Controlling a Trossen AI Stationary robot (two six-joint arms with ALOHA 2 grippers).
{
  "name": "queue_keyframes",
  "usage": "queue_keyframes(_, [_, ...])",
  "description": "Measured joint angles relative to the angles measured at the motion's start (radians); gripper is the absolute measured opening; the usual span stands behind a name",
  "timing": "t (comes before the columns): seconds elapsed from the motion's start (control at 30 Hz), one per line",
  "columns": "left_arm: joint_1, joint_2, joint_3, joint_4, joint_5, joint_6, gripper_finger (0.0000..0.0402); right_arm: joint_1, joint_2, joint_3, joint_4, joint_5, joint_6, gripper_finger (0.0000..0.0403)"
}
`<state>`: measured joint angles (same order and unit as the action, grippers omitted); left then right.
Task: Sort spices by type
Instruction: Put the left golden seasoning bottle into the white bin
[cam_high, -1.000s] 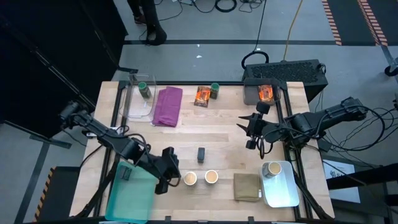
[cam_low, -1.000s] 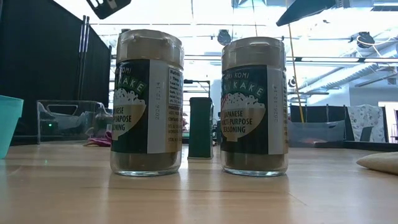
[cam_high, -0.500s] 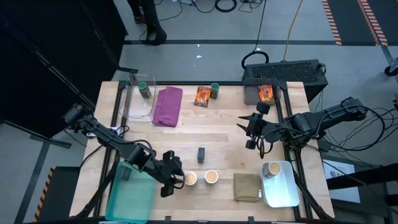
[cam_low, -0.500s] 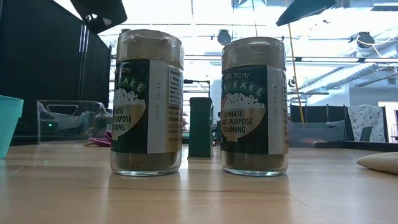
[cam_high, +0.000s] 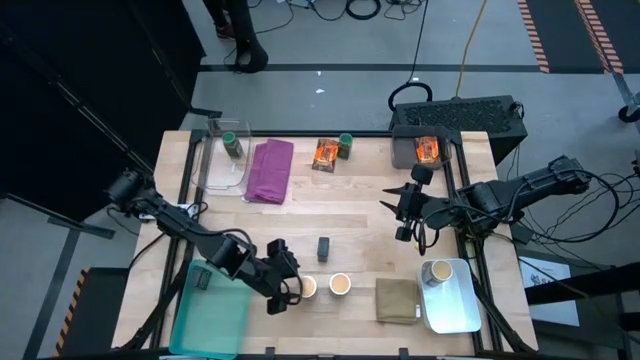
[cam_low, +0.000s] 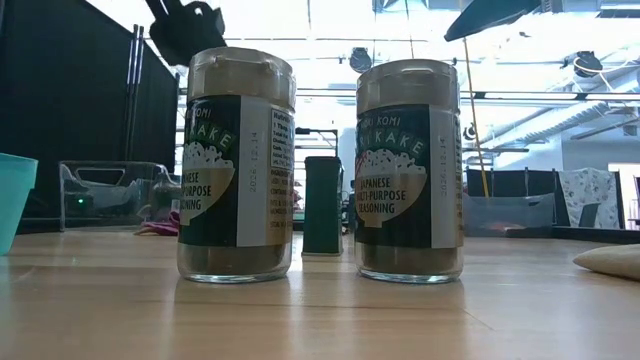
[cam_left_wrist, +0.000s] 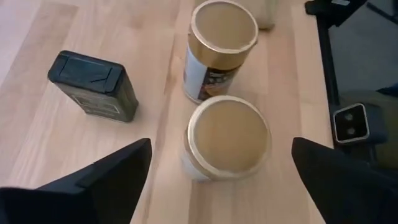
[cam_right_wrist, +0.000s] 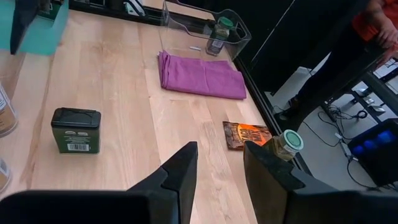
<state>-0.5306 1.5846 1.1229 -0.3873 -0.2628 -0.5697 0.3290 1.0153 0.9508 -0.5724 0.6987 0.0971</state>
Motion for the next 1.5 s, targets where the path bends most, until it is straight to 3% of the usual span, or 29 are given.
queue_keyframes(0.27, [0.000,0.030,0.000,0.016,0.026,0.000,0.0400,0.000,0.000,0.000,0.000,0.000,0.000,0.0114])
queue_keyframes(0.6, [0.000,0.030,0.000,0.014,-0.043,0.034,0.0400,0.000,0.000,0.001,0.000,-0.001,0.004,0.0114])
queue_keyframes(1.5, [0.000,0.118,0.001,0.112,-0.021,0.108,0.0400,0.000,0.000,0.001,0.000,-0.001,0.015,0.0114])
